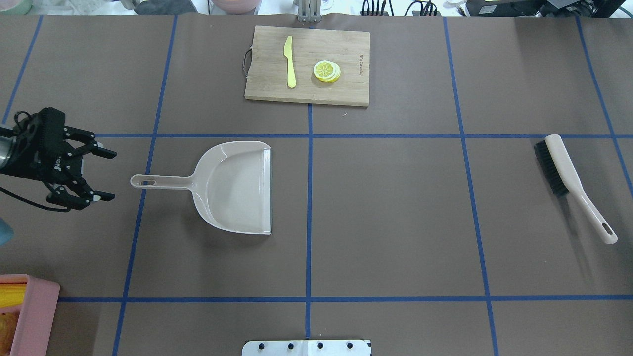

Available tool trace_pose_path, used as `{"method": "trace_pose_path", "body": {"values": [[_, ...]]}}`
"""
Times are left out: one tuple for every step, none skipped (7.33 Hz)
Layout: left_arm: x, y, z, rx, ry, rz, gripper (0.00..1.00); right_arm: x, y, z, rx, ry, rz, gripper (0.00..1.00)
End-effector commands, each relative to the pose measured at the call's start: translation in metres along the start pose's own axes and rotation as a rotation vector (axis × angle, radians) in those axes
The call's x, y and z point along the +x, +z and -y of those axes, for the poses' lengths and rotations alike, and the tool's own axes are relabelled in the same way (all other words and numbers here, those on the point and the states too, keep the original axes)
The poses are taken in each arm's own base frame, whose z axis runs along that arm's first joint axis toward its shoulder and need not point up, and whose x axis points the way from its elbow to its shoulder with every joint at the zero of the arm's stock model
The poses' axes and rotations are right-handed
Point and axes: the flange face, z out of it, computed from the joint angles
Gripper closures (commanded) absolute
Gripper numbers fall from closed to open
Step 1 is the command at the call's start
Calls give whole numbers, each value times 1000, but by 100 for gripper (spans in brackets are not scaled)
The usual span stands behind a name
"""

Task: Sweep and dump trash into bin
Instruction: 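Open the left gripper and withdraw it from the dustpan handle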

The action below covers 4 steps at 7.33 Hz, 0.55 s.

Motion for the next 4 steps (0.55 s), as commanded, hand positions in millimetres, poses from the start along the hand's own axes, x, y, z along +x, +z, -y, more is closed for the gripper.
{"method": "trace_pose_path", "body": {"values": [[-28,-64,-41,-66,-183,113,2,0,0,-1,0,-1,0,0],[-41,-92,-71,-122,-317,153,2,0,0,-1,0,1,2,0],[-63,-121,-88,-196,-486,214,2,1,1,-1,-2,3,1,0],[-75,-143,-101,-239,-638,256,2,0,0,-2,0,-1,3,0]]}}
